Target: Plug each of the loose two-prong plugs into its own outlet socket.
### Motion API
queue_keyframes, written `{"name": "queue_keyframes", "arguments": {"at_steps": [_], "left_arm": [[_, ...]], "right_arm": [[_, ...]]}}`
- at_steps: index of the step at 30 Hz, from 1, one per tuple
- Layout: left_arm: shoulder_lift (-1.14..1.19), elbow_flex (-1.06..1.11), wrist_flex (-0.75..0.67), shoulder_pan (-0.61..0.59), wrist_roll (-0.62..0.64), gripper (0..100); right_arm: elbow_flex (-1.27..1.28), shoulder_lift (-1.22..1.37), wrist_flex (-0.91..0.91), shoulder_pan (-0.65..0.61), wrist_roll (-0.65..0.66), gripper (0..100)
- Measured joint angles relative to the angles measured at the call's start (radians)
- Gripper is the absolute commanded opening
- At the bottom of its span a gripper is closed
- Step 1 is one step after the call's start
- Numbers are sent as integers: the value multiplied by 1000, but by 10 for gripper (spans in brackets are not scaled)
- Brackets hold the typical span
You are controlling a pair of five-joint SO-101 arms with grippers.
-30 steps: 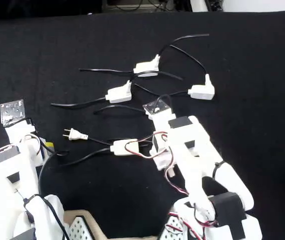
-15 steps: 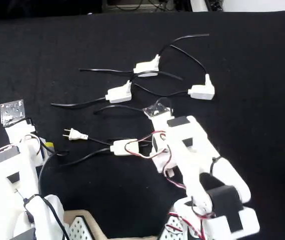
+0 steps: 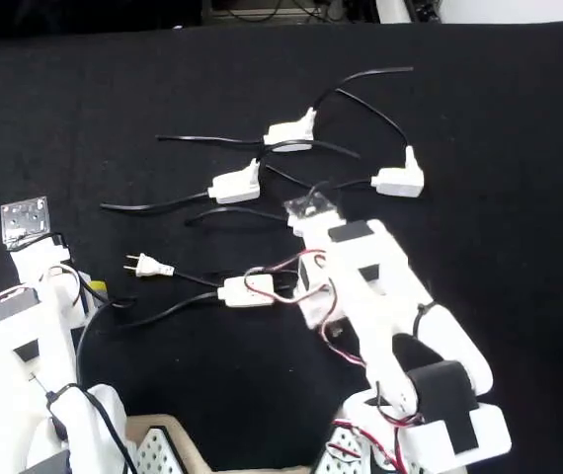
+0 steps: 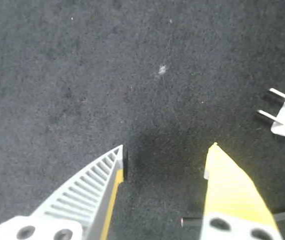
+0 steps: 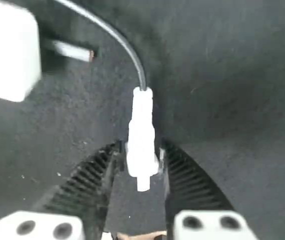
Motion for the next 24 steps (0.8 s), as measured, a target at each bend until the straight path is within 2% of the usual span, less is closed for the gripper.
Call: {"name": "queue_keyframes", "arguments": {"at_steps": [7,12,22,24], "left_arm": [[0,0,0,0,0,264],[0,0,0,0,0,264],[0,0,0,0,0,264],[0,0,0,0,0,264]], "right_arm": [[-9,0,0,0,-6,121],[-9,0,0,0,-6,208],[-9,0,-26,0,-6,206],[-9,3,-49,0,-6,178]]}}
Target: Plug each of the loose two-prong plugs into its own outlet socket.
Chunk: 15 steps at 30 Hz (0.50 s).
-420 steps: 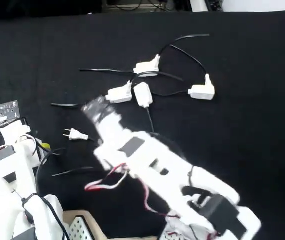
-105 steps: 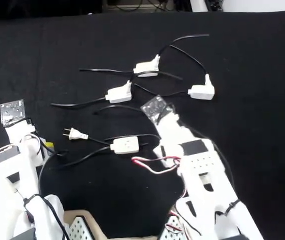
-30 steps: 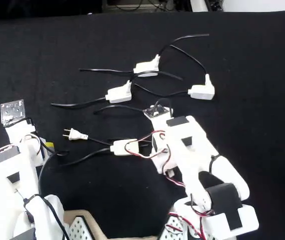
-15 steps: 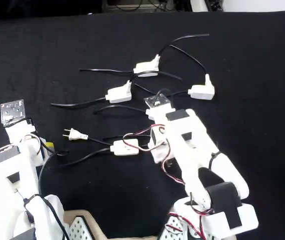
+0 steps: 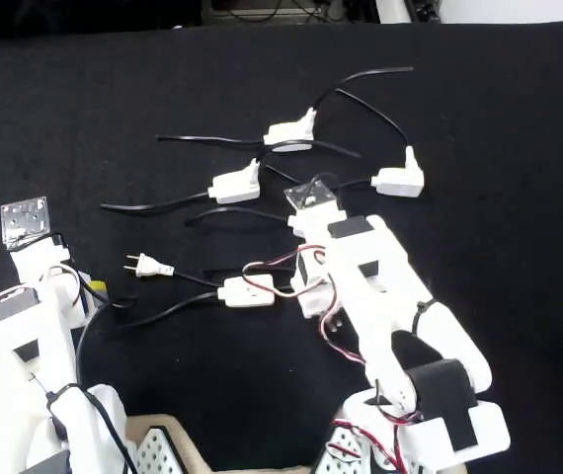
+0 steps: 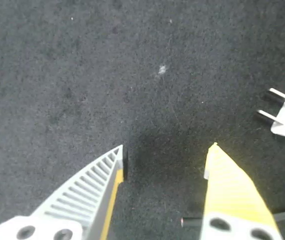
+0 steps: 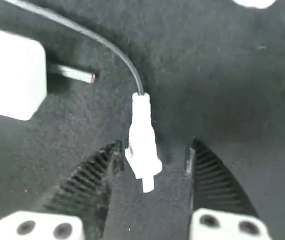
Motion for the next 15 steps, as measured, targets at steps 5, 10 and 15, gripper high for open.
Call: {"name": "queue_keyframes", "arguments": {"at_steps": [5,10,15], "left_arm": [[0,0,0,0,0,264],[0,0,0,0,0,264],[0,0,0,0,0,264]], "right_arm": [[0,0,-12,0,0,121],[0,0,-12,0,0,120],[0,0,-12,0,0,119]]}}
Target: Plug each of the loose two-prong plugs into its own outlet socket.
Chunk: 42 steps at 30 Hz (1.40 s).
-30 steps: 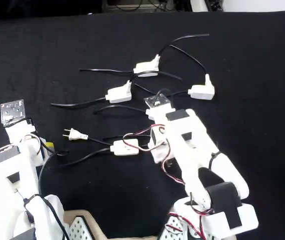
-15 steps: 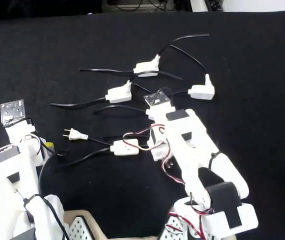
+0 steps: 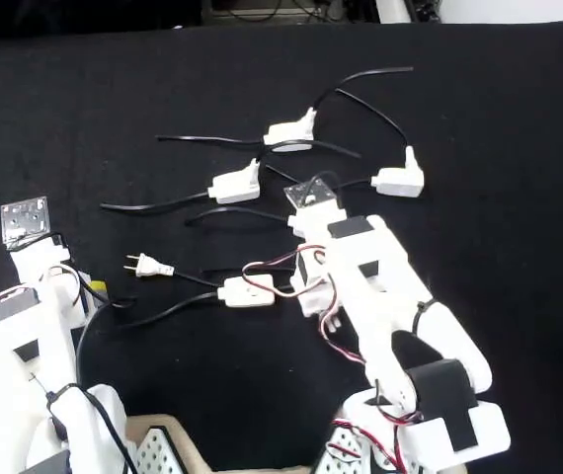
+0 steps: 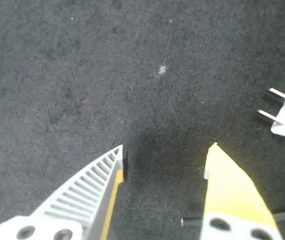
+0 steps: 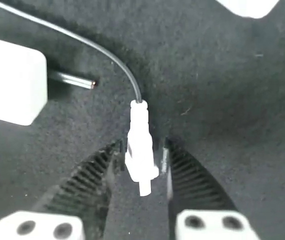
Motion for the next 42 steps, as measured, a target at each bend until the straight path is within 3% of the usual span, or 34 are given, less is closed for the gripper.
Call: {"name": "queue_keyframes", "arguments": {"at_steps": [6,11,22,32,40,42], "left_arm": [[0,0,0,0,0,264],[0,0,0,0,0,264],[0,0,0,0,0,264],[0,0,0,0,0,264],[0,0,0,104,0,262],[-6,-17,0,123,0,218]], "right_arm": [[2,0,0,0,0,116],[6,2,0,0,0,16],[5,-21,54,0,0,12],[-68,-474,304,0,0,12],[-32,-798,262,0,0,12],[-2,-848,213,0,0,12]]}}
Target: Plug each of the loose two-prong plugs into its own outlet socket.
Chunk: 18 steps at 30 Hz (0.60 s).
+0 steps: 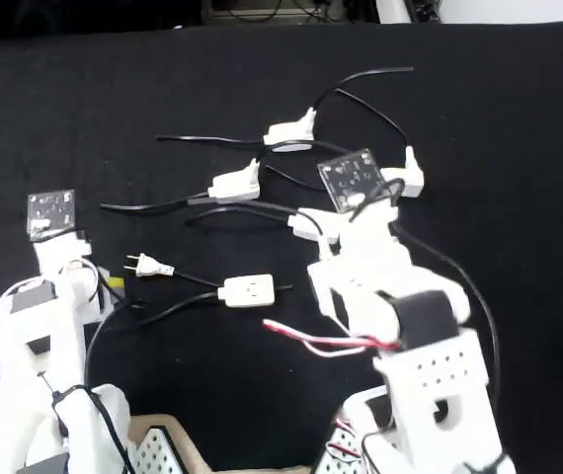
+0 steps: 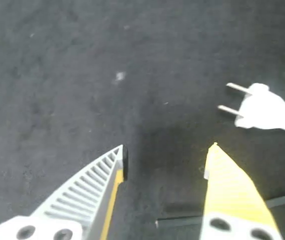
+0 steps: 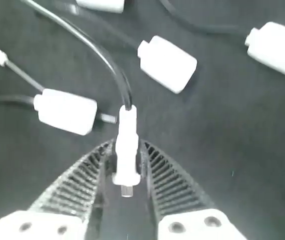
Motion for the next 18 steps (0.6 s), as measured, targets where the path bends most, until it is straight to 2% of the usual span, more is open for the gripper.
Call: {"name": "queue_keyframes", "arguments": {"at_steps": [4,6,10,14,18], "left_arm": [[-77,-49,0,46,54,24],[-138,-68,0,92,71,52],[-304,-75,0,229,97,31],[-466,-75,0,364,198,28],[-605,-75,0,434,287,29]], "right_arm": [[75,-103,-126,0,0,12],[110,-158,-184,0,0,12],[173,-242,-273,-29,0,12],[239,-311,-353,-92,-29,12],[264,-370,-411,-144,-91,12]]}}
